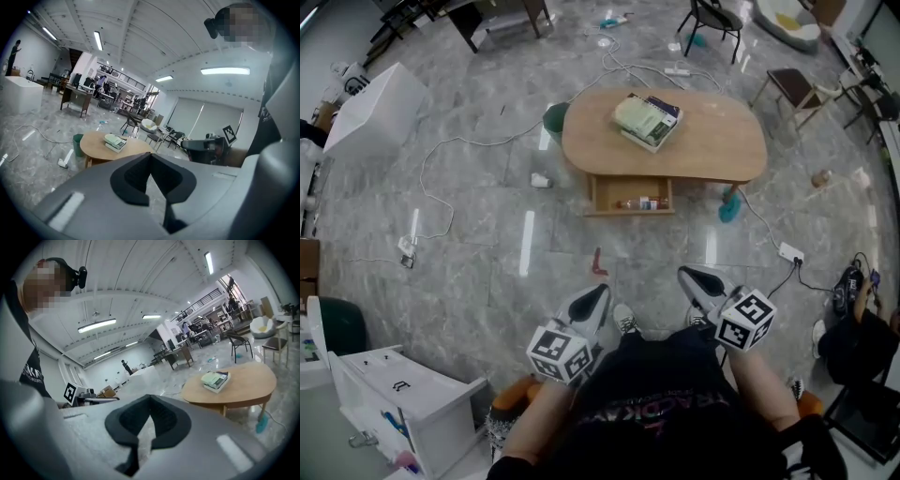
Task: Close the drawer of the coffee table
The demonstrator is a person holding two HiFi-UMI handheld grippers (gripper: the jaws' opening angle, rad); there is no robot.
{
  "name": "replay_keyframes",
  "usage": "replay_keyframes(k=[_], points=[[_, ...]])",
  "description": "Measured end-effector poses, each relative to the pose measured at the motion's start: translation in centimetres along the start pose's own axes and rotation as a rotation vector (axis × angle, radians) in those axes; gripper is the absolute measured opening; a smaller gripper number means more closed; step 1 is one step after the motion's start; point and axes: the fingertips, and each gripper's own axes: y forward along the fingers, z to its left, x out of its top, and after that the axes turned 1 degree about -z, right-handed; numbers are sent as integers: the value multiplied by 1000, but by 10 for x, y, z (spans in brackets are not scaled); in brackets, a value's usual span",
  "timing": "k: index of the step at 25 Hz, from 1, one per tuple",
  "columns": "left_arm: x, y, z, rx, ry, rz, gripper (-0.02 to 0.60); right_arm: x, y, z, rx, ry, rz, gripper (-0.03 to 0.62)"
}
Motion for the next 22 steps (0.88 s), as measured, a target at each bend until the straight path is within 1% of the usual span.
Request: replay_keyframes(k=[6, 11, 16, 19, 22], points=[[-4, -11, 29, -29, -5, 23, 5, -10, 13, 13, -63, 0, 0, -2], [-6, -6, 48, -33, -17, 32, 5, -17, 14, 4, -109, 13, 4, -2], [-2, 7, 64, -2, -6, 27, 5, -15, 17, -16, -136, 16, -8, -2], [1, 15, 71, 24, 7, 27, 5, -13, 24, -30, -145, -6, -1, -2], [7, 20, 76, 53, 37, 22, 5, -9, 30, -45, -156, -31, 4, -2]])
